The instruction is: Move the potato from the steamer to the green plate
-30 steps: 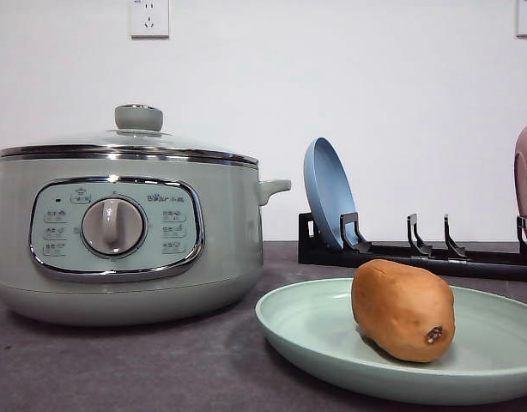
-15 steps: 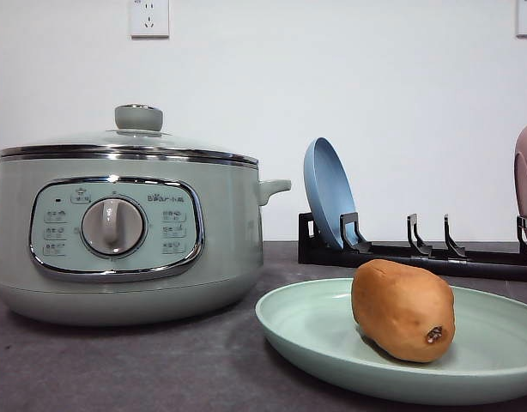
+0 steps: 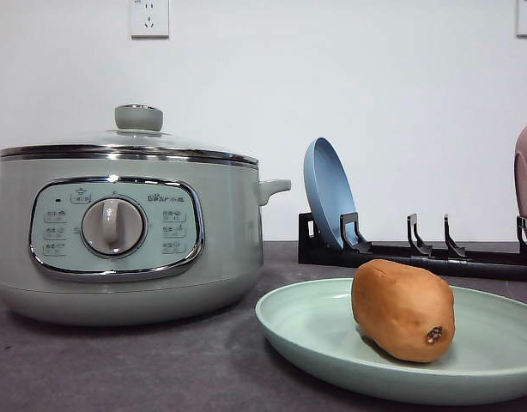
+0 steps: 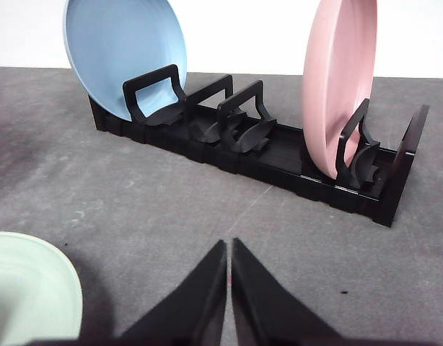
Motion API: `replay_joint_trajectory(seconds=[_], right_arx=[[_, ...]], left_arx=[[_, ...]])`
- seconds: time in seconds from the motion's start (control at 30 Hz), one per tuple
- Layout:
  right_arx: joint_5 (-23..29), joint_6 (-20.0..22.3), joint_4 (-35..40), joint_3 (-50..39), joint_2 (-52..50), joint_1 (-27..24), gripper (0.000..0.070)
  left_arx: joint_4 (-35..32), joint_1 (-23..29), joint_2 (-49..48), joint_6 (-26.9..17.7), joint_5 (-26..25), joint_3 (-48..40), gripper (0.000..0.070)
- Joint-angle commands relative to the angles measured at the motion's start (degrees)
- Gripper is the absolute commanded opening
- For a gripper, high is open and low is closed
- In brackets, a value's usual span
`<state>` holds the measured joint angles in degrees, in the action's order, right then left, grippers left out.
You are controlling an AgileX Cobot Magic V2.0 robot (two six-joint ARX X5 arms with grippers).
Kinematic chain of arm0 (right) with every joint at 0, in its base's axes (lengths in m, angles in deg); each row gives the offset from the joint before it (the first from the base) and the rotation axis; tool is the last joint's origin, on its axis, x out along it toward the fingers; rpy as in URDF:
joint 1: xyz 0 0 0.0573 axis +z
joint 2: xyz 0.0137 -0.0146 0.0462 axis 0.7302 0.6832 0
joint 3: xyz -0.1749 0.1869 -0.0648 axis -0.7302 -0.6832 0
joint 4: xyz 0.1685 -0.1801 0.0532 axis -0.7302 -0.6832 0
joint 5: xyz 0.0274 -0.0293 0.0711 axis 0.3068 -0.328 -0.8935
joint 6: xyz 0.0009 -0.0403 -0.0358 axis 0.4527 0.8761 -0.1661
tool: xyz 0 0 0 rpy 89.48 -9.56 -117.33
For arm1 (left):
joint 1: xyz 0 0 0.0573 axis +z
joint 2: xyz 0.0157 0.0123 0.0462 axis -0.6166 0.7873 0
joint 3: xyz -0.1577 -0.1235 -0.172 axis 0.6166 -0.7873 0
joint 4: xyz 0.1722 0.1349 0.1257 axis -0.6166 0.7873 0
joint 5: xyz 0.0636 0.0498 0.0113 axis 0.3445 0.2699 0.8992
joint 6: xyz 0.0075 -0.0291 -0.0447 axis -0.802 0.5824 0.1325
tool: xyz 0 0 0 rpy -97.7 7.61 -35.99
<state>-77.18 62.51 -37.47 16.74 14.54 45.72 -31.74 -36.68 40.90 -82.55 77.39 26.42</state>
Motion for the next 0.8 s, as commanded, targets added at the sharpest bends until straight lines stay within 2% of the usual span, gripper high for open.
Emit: replay_joint_trajectory(seconds=[0.0,0.77], right_arx=[[-0.04,-0.63,0.20,-0.28,-0.13,-0.09,0.0000],[-0.04,-0.63,0.20,-0.28,-0.13,-0.09,0.0000]], left_arx=[[0.55,0.11,-0.07,0.17,0.09,-1.00,0.0000],[0.57,0.11,-0.07,0.17,0.09,-1.01,0.0000]])
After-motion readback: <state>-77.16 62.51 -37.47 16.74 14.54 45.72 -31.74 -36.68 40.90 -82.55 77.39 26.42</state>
